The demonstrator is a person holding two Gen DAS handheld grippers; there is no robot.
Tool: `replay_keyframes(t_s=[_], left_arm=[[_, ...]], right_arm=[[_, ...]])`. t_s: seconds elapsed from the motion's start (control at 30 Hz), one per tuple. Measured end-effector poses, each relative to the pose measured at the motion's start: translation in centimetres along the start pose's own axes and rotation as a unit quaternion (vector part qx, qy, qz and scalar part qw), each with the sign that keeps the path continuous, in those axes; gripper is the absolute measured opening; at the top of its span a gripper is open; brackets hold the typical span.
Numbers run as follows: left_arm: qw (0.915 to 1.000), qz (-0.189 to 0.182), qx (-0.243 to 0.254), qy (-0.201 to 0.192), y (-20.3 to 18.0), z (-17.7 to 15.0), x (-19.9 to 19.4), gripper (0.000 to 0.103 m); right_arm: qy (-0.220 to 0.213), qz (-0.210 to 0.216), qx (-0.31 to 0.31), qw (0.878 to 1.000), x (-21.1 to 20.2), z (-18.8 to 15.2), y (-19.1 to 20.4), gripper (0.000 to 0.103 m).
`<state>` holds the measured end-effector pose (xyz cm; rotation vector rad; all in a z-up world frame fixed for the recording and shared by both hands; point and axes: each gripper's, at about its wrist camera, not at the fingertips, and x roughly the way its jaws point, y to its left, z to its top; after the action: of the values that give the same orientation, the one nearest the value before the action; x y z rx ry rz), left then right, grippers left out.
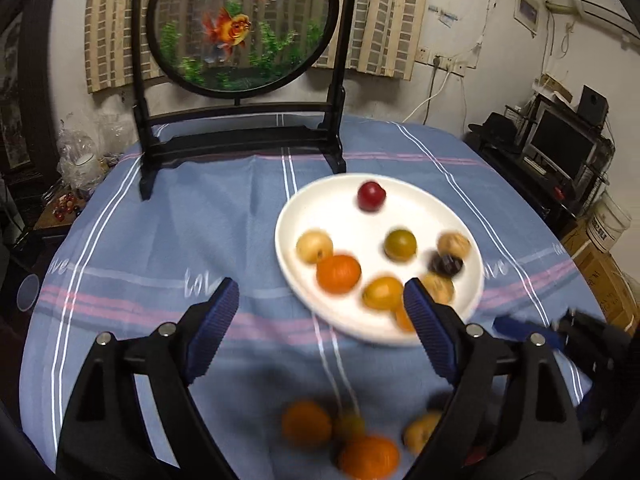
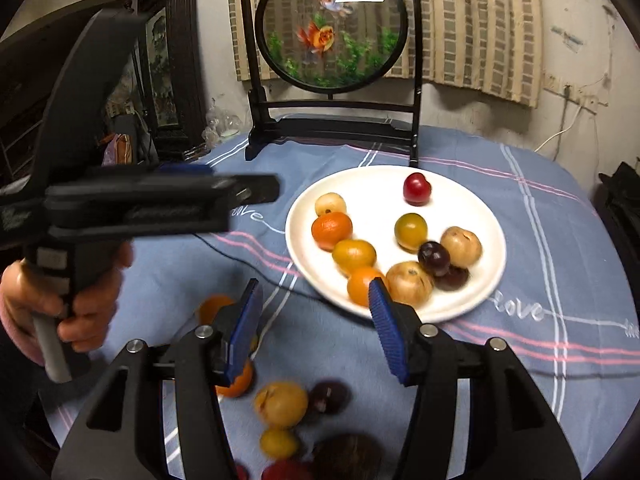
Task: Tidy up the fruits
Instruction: 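Withdraw both tools from the plate toward the remaining fruits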
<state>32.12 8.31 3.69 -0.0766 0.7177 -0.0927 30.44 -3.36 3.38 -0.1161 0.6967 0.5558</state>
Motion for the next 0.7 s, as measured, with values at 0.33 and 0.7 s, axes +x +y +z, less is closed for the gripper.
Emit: replay_keyframes(t_s=[0.33, 0.7], left_arm=[[0.9999, 0.0, -0.013, 0.012, -1.0, -13.0, -6.1, 0.091], [0.9996, -0.027, -0.008, 0.0, -1.7, -17.2, -7.8, 0.095]], right_arm=[[0.029, -0.021, 0.061, 0.997, -5.9, -9.4, -1.2, 0.056], [0.066, 0.012, -0.007, 0.998, -6.5, -13.6, 4.7, 0.056]])
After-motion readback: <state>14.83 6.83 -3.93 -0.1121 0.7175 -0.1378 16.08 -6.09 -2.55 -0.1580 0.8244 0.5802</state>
